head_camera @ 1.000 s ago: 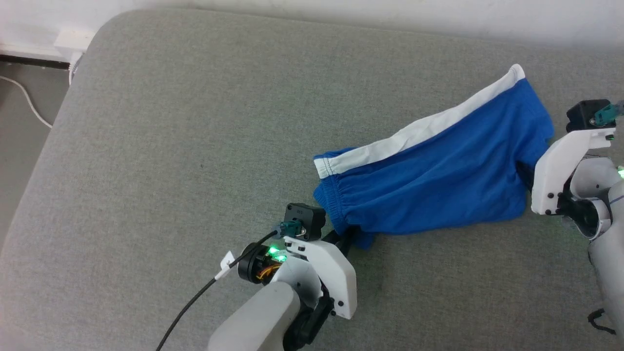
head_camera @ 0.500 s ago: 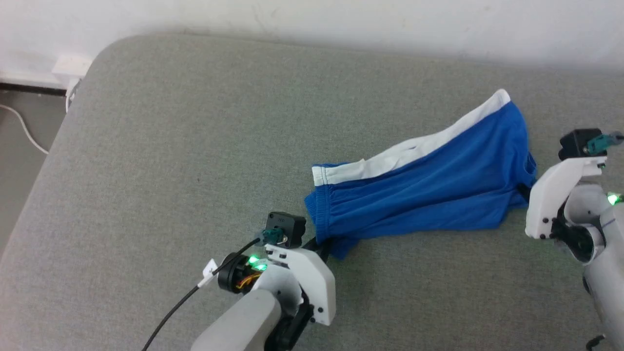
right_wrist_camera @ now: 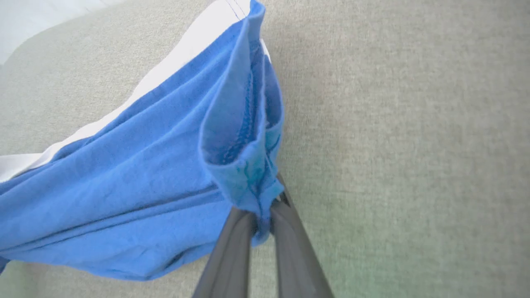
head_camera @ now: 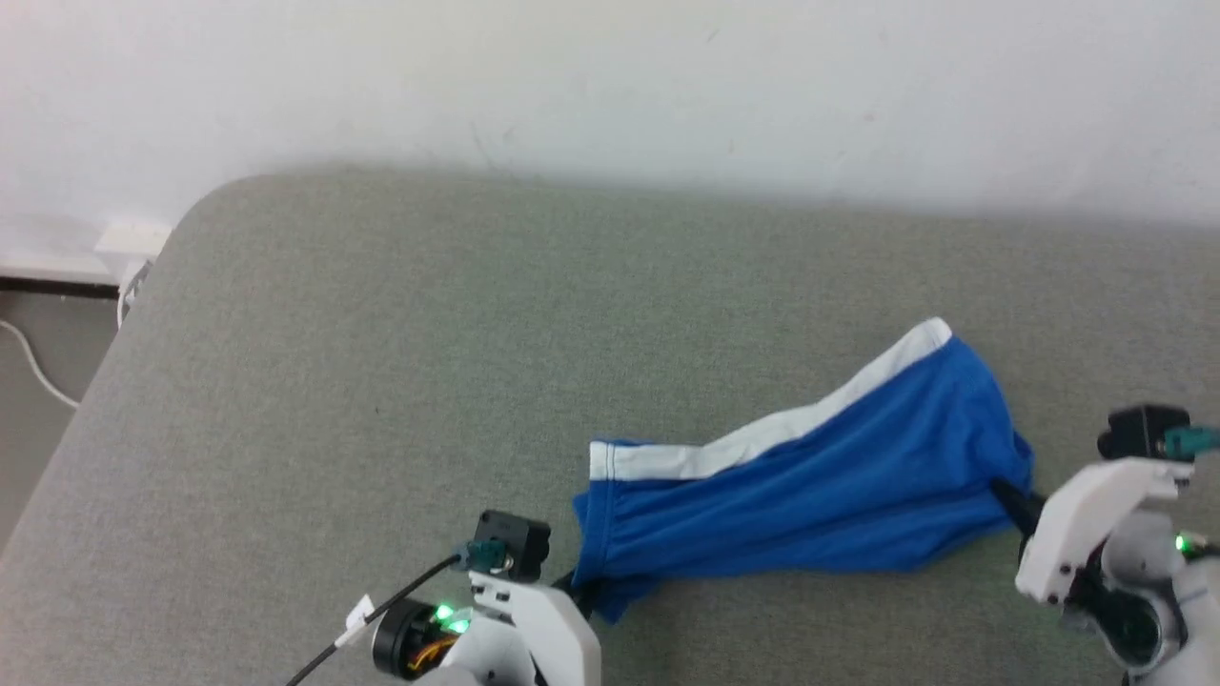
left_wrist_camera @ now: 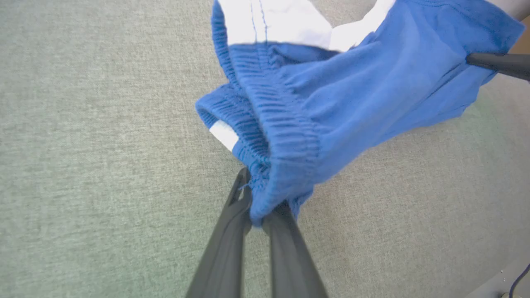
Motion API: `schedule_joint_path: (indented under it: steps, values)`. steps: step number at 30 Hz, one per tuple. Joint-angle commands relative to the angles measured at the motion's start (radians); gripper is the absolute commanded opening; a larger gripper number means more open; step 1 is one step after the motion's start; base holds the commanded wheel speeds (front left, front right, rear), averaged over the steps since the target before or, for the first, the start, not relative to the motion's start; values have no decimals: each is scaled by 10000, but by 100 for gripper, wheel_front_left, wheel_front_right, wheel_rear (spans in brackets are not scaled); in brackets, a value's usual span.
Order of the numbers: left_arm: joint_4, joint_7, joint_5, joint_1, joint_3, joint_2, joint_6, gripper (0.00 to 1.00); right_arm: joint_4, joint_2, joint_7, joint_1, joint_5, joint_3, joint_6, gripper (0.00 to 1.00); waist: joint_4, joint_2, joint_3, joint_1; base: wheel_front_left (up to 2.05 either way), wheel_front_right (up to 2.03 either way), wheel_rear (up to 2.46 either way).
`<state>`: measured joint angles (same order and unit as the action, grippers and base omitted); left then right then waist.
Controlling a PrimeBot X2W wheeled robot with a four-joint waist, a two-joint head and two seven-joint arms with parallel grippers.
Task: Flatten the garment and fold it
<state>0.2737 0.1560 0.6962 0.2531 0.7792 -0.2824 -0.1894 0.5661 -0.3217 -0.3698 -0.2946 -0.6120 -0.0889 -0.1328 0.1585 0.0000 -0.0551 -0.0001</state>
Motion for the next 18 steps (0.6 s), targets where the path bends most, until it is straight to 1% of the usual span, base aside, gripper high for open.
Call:
schedule_joint_path:
  steps: [1,4,6,11,14,18]
  values:
    - [-114,40,45,-177,12,-140,-96,0,-181,91,53,339,-73,163,21,0,-247,0,335,1,0,0,0]
    - [-523,190,118,-547,98,-373,-121,0,-1002,459,7,1341,-30,689,21,0,-399,0,480,1,0,0,0]
    - [-751,284,125,-731,187,-491,-130,0,-1504,689,-87,1994,195,1045,21,0,-472,0,526,1,0,0,0]
    - [-1039,322,163,-1035,252,-649,-212,0,-2693,1570,-652,3446,641,1766,21,0,-604,0,539,1,0,0,0]
    - [-1047,297,228,-1126,212,-695,-248,0,-3346,1966,-976,3918,846,2082,21,0,-664,0,461,1,0,0,0]
    - [-901,257,297,-1154,228,-676,-176,0,-3834,2159,-1287,4039,1162,2411,21,0,-696,0,360,1,0,0,0]
